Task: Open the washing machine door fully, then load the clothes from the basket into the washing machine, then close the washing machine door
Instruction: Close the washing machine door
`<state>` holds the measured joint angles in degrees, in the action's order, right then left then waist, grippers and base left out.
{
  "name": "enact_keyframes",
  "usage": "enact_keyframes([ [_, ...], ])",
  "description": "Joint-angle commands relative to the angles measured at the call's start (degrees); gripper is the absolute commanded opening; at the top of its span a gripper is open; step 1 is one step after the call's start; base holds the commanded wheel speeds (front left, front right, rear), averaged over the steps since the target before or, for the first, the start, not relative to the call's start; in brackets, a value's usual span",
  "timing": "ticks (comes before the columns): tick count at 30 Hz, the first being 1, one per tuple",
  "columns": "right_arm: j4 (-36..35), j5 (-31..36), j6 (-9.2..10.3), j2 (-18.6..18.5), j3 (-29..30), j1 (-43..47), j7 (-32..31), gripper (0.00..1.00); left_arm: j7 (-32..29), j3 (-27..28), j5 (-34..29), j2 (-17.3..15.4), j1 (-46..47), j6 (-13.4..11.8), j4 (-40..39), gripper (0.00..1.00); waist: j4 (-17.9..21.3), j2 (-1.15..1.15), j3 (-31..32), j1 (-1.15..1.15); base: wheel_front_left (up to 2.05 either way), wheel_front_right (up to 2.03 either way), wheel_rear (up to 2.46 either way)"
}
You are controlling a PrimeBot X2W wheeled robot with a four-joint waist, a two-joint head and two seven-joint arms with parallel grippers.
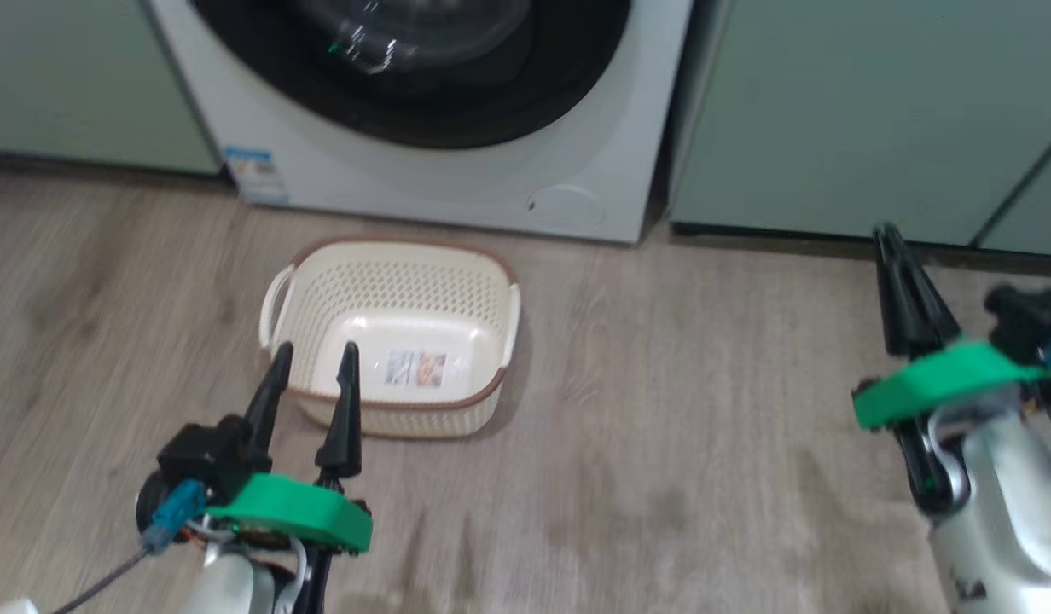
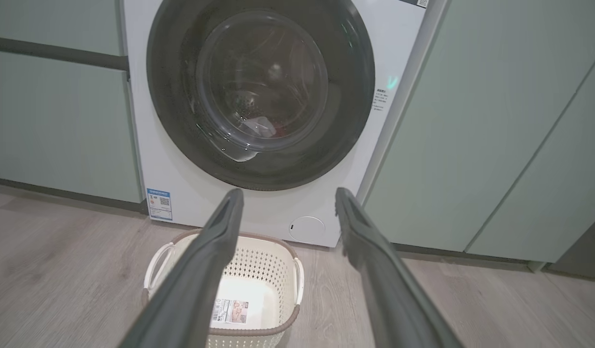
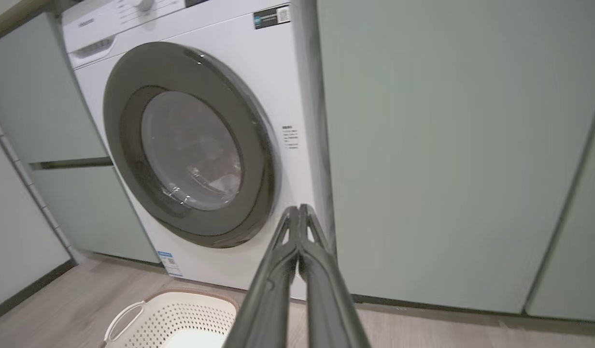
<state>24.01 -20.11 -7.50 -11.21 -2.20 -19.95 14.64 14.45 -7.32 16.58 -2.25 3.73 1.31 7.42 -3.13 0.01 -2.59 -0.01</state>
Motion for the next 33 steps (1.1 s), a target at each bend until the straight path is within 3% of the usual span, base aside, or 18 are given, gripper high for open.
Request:
enact_keyframes([
  [1, -3.3, 0.6, 0.01, 1.0, 1.2, 0.9, 0.4, 0.0, 0.5, 1.9, -0.5, -0.6, 0.8, 0.1, -1.3, 1.0, 3.0, -0.01, 3.0, 0.01, 0.0, 0.0, 0.0],
  [9, -6.6, 2.8, 0.01, 5.4, 7.9, 11.0, 0.4, 0.0, 0.5, 2.1, -0.5, -0.6, -2.2, 0.2, 0.8, 1.0, 5.0, -0.01, 4.6, 0.01, 0.0, 0.0, 0.0],
  [15, -9.2, 5.4, 0.01, 6.8, 10.8, 15.8, 0.4, 0.0, 0.5, 2.5, 3.7, -0.6, -3.8, -0.4, 2.2, 1.0, 5.1, -0.01, 5.3, 0.01, 0.0, 0.0, 0.0],
  [18, -10.2, 7.6, 0.01, 7.2, 11.0, 17.8, 0.4, 0.0, 0.5, 2.7, 3.0, -0.6, -4.2, -0.4, 2.1, 1.0, 4.9, -0.01, 5.6, 0.01, 0.0, 0.0, 0.0],
  [19, -10.5, 7.6, 0.01, 7.5, 11.9, 18.1, 0.4, 0.3, 0.5, 2.7, 2.7, -0.6, -4.4, -0.4, 2.1, 1.0, 4.8, -0.01, 5.7, 0.01, 0.0, 0.0, 0.0],
  [20, -10.8, 7.6, 0.01, 7.7, 12.4, 18.5, 0.4, 0.84, 0.5, 2.6, 2.4, -0.6, -4.6, -0.5, 2.0, 1.0, 4.7, -0.01, 5.8, 0.01, 0.0, 0.0, 0.0],
  [21, -10.9, 7.7, 0.01, 7.9, 12.7, 18.8, 0.4, 1.0, 0.5, 2.6, 2.2, -0.6, -4.7, -0.5, 2.0, 1.0, 4.6, -0.01, 5.9, 0.01, 0.0, 0.0, 0.0],
  [33, -11.0, 6.3, 0.01, 8.3, 12.3, 19.8, 0.4, 1.0, 0.5, 2.6, -0.1, -0.6, -5.1, -1.2, 1.5, 1.0, 3.7, -0.01, 6.4, 0.01, 0.0, 0.0, 0.0],
])
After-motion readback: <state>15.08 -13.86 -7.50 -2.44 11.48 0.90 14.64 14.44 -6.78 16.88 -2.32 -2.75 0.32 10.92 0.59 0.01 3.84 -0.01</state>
